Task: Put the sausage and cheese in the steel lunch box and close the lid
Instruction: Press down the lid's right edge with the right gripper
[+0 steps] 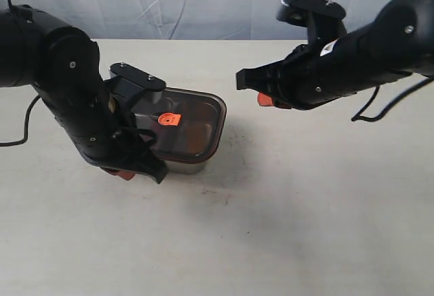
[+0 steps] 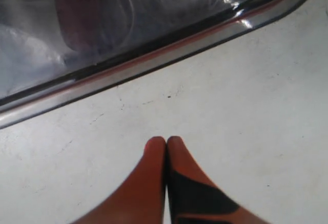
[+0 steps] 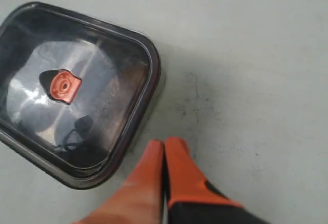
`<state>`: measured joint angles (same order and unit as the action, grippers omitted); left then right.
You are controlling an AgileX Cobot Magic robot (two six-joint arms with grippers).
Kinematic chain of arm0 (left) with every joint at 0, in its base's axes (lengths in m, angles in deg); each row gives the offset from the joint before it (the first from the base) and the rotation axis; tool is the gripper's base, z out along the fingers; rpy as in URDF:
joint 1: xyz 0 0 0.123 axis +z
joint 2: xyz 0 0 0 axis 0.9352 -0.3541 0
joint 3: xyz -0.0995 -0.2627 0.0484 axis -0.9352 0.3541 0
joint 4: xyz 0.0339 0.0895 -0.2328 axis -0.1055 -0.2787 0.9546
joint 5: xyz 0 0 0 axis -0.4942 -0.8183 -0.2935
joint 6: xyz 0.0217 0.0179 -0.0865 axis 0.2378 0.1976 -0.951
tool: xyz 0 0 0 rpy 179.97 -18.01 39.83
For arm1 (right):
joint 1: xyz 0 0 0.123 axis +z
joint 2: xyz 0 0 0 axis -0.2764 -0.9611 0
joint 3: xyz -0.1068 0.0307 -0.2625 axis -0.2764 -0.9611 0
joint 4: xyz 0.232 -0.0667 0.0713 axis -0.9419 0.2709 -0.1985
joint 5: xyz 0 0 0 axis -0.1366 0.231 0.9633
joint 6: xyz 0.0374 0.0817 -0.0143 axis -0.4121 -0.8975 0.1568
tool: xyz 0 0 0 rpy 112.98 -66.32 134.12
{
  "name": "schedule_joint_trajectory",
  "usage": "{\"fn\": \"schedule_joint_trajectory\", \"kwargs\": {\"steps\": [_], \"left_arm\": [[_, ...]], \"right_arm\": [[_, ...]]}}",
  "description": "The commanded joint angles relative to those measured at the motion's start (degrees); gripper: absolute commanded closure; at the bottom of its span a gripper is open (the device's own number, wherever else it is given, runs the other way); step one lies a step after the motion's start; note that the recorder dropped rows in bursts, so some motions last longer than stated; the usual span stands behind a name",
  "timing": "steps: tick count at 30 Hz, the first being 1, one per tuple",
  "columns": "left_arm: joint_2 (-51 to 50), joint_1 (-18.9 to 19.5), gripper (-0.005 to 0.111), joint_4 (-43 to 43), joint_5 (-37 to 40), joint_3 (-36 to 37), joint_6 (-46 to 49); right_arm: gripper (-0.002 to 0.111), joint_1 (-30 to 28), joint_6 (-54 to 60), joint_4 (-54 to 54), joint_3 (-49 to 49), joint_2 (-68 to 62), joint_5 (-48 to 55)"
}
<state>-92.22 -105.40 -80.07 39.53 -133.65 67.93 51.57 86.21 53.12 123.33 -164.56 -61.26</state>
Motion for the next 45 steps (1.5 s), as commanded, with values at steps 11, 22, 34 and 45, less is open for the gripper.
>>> {"fn": "schedule_joint_trajectory", "kwargs": {"steps": [11,22,34,45], "left_arm": [[-0.5,3.6,0.107,1.4,-2.2,-0.2,0.2],[-0.5,3.6,0.107,2.1,-2.2,-0.2,1.4],[-0.5,3.6,0.107,1.8,-2.7,-0.2,1.5],[-0.5,3.6,0.107,1.5,-2.4,-0.2,1.5]], "right_arm": [[0.109,-0.2,0.0,0.7,8.4,-16.0,4.8],[0.109,-0.1,-0.1,0.7,14.0,-21.0,9.2],[0.109,2.5,0.0,-1.0,14.1,-21.5,11.8],[0.109,4.5,-0.1,-1.7,14.1,-21.5,12.0]]}}
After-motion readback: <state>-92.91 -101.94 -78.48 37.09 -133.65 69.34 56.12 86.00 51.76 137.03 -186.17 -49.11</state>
